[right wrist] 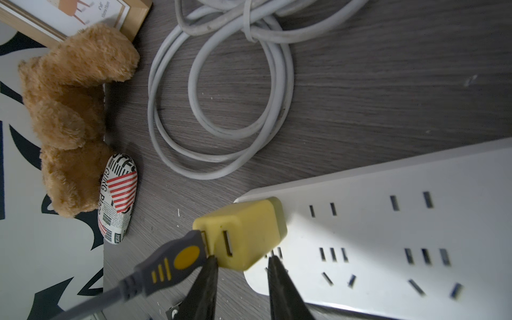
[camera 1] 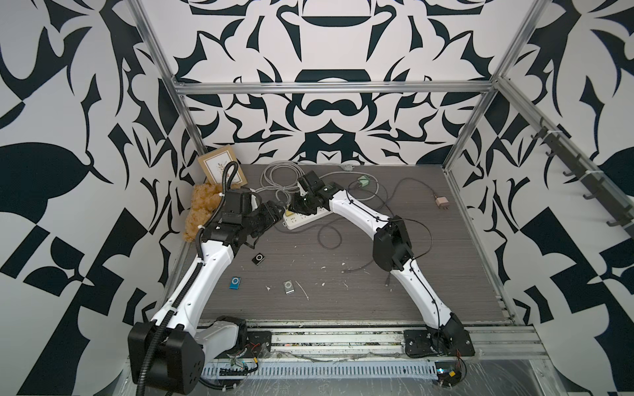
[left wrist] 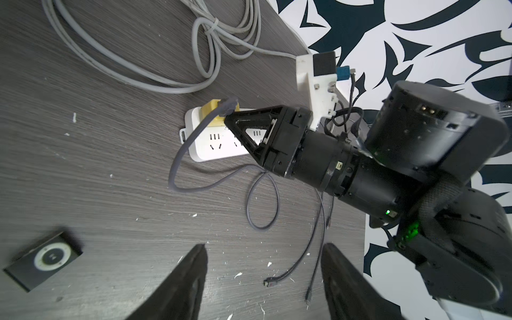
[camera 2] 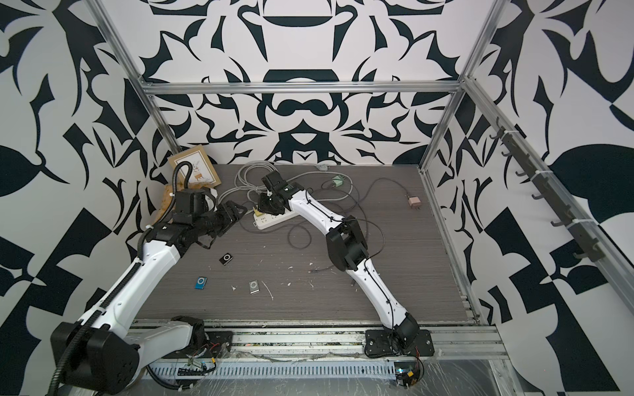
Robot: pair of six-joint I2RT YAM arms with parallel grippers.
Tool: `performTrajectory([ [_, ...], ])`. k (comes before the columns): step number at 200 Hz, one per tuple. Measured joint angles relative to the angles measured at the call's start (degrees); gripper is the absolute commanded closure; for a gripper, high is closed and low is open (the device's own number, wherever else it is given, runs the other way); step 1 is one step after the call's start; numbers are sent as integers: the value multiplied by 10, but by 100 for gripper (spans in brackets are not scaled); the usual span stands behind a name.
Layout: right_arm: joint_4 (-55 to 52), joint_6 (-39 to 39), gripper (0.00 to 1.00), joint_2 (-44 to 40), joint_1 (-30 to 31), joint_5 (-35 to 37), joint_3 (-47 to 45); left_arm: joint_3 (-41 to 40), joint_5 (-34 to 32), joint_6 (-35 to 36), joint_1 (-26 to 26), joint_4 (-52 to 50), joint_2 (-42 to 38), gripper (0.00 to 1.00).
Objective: Charge mp3
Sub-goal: Insert the plug into the socket.
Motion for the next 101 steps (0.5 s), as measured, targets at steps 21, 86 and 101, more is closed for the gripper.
performTrajectory([
  [21,5,0,69,-3,1,4,-7,-7,0,0,0,-13,-13,31],
  [86,15,3,68,-13,3,12,-24,-13,-1,0,0,-50,-51,31],
  [101,13,4,66,-13,3,14,-20,-11,-2,1,0,-61,-57,29],
])
